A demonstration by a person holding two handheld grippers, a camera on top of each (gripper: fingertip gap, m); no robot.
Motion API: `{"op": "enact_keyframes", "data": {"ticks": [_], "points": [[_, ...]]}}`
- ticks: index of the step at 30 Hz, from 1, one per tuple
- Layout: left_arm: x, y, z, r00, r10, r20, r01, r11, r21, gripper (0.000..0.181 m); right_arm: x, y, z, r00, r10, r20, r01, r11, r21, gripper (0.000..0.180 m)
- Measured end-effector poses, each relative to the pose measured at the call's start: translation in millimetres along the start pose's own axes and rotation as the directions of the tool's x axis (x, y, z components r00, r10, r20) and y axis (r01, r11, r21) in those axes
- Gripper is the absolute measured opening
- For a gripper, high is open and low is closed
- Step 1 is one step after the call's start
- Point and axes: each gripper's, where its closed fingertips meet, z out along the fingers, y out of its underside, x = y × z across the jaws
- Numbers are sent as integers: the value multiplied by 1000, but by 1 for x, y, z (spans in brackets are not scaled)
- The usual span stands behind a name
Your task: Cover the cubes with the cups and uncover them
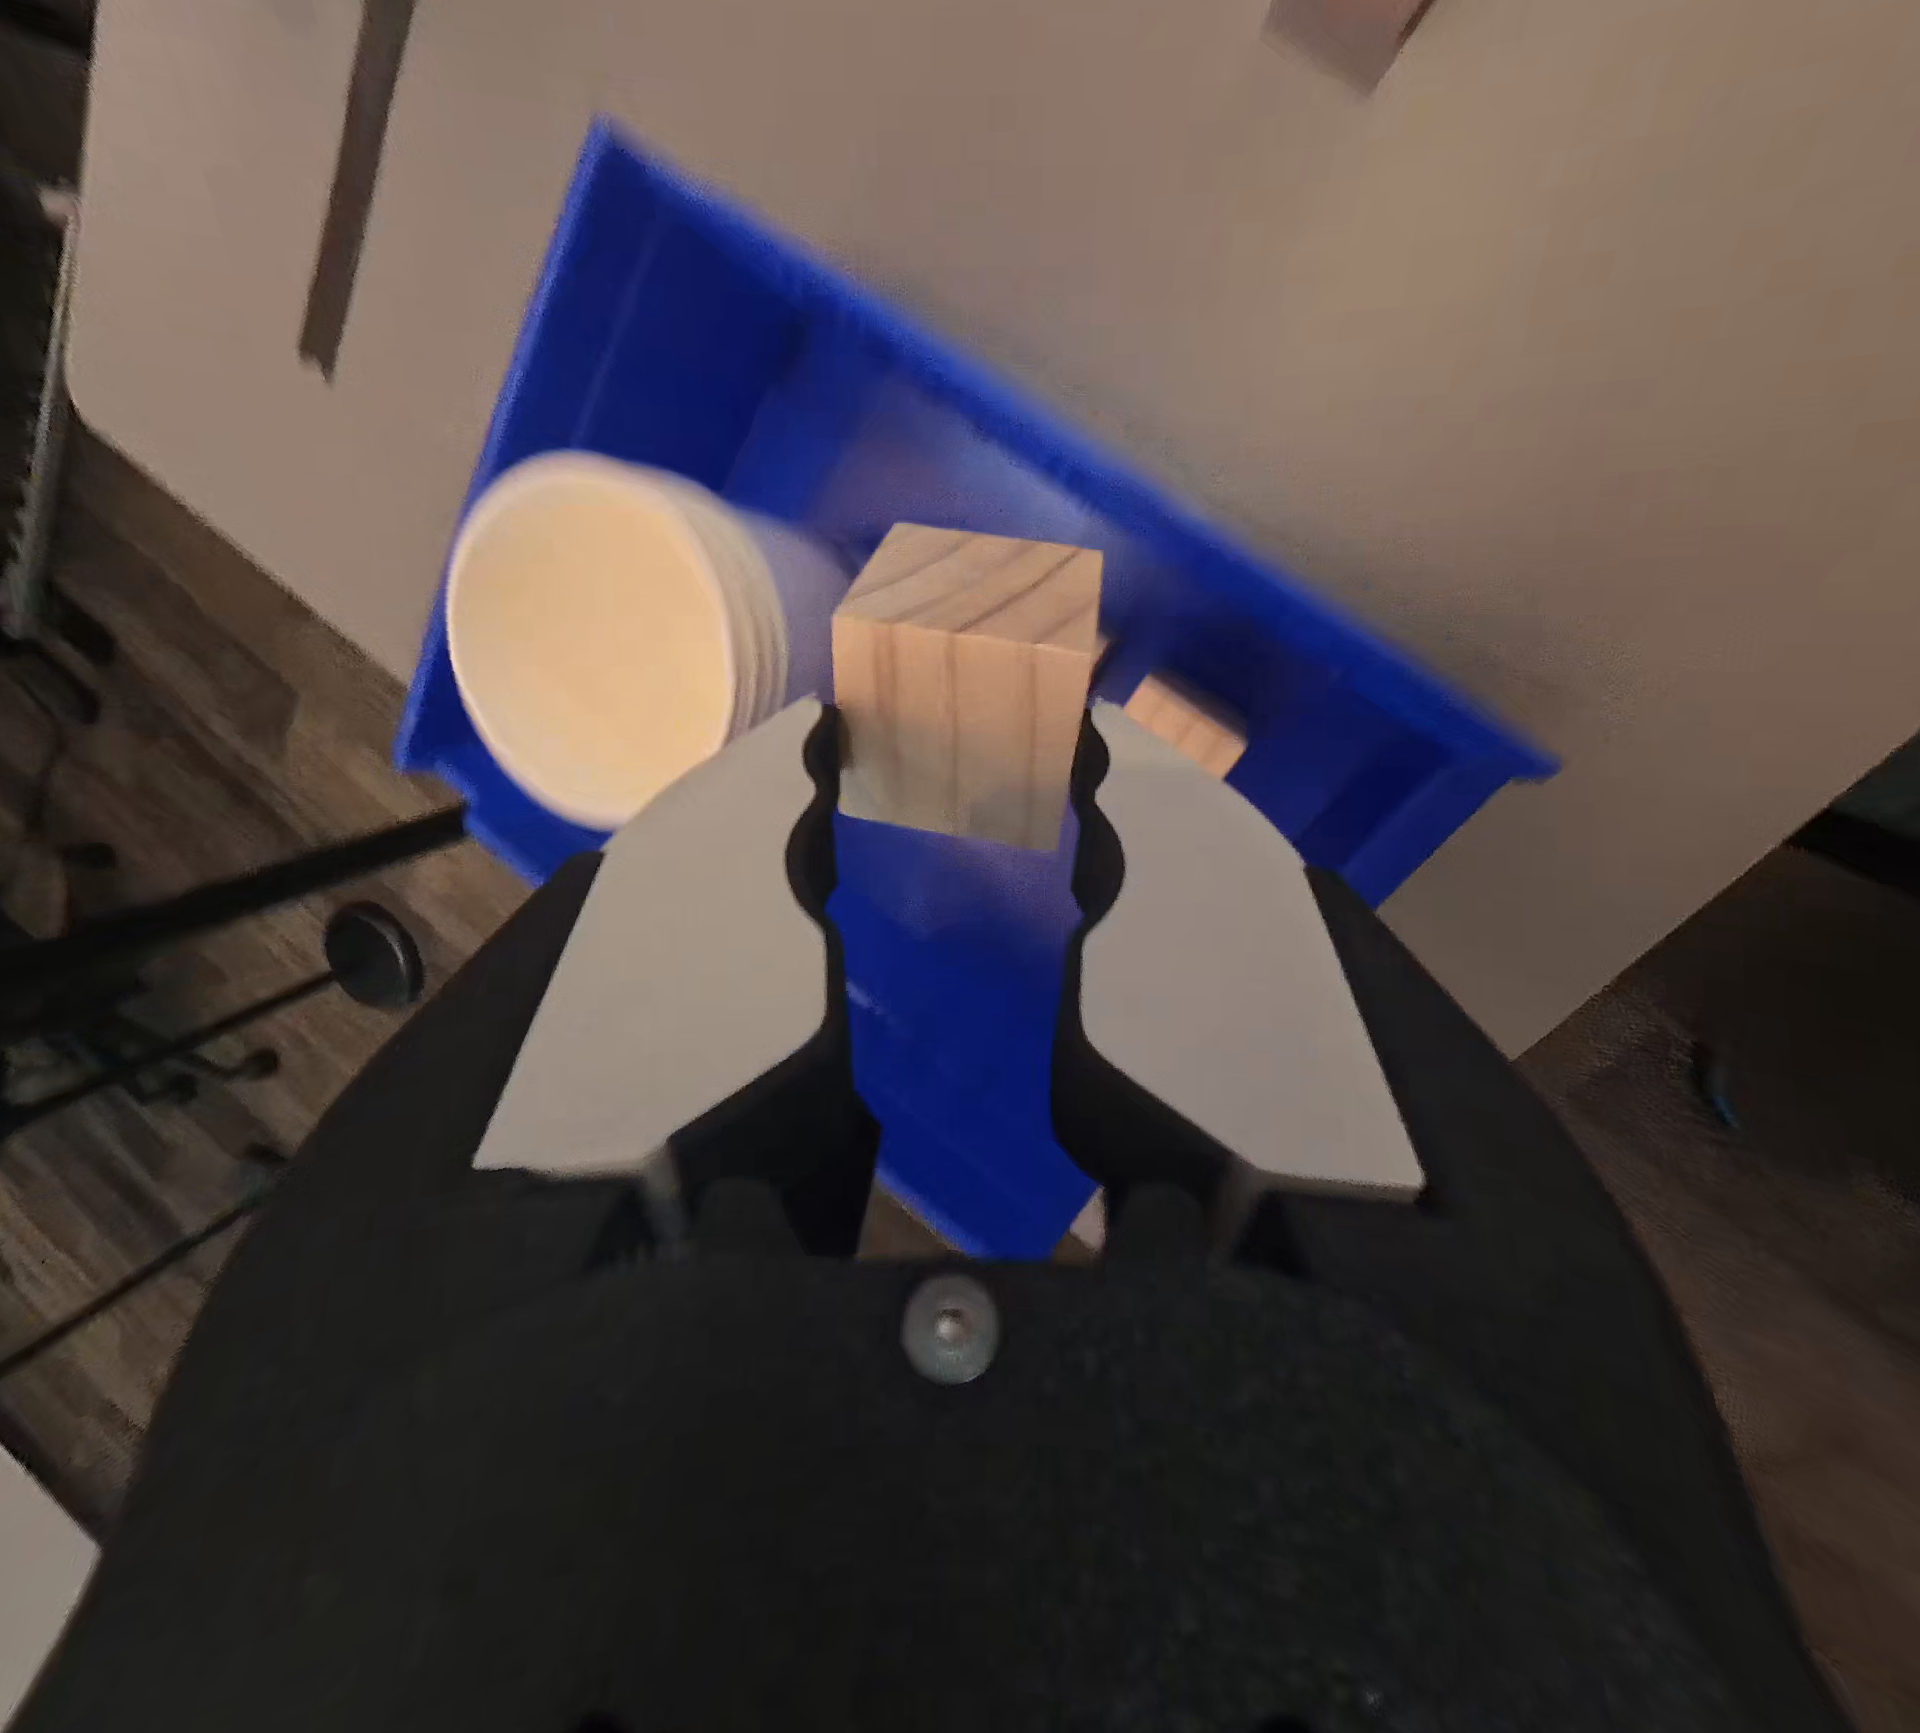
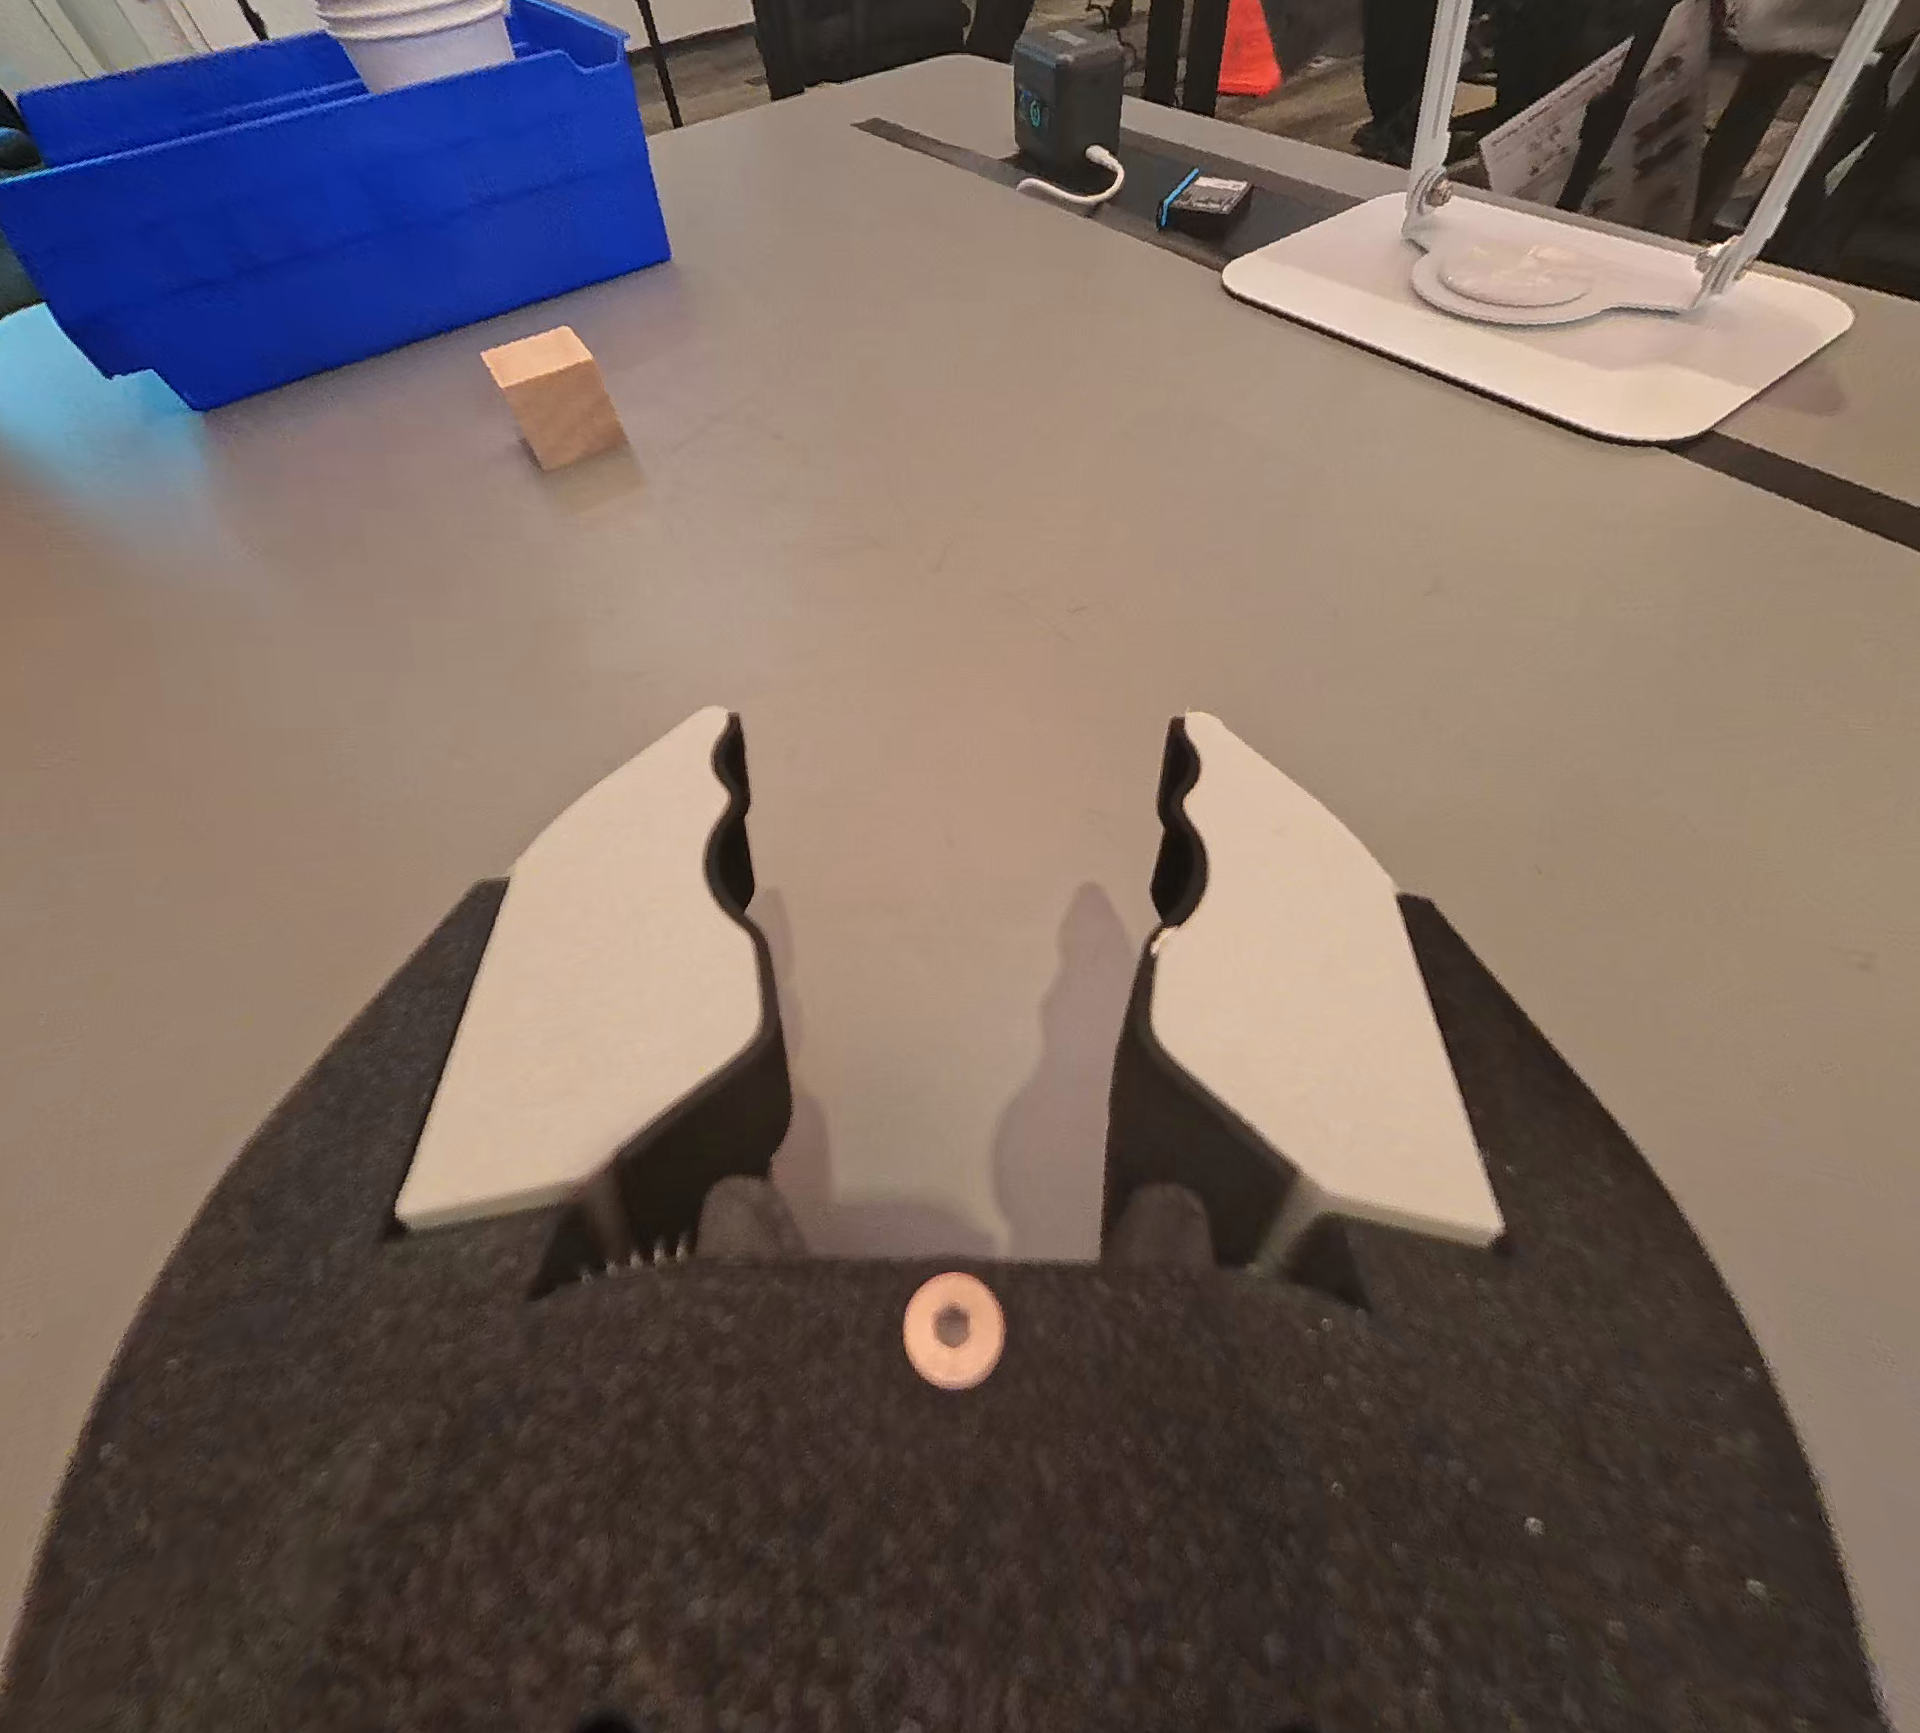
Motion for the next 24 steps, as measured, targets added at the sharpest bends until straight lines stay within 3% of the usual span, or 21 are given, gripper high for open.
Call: {"op": "enact_keyframes", "data": {"ticks": [6, 11, 16, 24], "points": [[52, -124, 32, 972, 217, -94, -216, 976, 17, 42, -2, 2, 1, 1000, 2, 12, -2, 1000, -5, 74], [88, -192, 91, 923, 332, -196, -332, 943, 30, 42, -1, 3, 0, 1000, 3, 12, -3, 1000, -10, 74], [113, -220, 136, 884, 368, -289, -372, 927, 42, 42, 0, 0, -2, 1000, 17, 19, -17, 1000, 7, 74], [128, -216, 167, 853, 395, -341, -427, 904, -21, 42, -1, 1, -1, 1000, 19, 24, -19, 1000, -3, 74]]}}
